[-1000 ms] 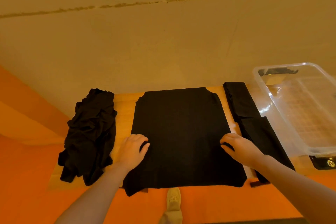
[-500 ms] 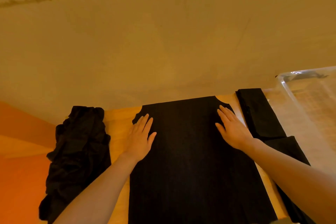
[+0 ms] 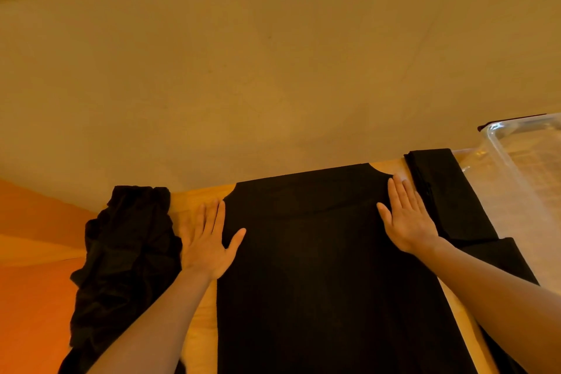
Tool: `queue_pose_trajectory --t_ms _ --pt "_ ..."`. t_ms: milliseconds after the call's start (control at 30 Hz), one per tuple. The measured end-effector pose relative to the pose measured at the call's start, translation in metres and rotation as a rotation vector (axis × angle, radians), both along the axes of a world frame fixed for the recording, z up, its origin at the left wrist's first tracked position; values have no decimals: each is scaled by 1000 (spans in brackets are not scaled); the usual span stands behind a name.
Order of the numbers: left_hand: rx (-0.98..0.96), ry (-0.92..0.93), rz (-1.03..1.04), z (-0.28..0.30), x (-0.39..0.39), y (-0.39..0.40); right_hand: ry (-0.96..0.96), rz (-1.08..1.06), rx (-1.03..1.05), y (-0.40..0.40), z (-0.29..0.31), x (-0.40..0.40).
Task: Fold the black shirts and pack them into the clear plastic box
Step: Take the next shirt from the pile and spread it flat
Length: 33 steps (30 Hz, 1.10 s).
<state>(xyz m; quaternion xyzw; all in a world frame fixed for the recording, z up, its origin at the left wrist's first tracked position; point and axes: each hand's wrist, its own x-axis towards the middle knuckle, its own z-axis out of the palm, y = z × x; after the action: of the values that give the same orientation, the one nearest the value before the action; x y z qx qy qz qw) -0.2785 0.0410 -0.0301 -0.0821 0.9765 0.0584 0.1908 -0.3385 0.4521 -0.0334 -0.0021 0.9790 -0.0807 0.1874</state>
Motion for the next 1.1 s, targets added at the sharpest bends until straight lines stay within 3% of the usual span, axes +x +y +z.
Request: queue_pose_trajectory --t_ms 267,400,667,1100 --pt "-45 -81 49 22 -33 8 -63 51 91 -6 15 -36" --pt "6 50 28 26 -24 17 64 108 1 -13 22 -25" --pt "64 143 -199 6 113 53 81 382 -66 -8 19 94" --pt "26 137 -314 -2 306 94 74 452 -82 48 17 267"
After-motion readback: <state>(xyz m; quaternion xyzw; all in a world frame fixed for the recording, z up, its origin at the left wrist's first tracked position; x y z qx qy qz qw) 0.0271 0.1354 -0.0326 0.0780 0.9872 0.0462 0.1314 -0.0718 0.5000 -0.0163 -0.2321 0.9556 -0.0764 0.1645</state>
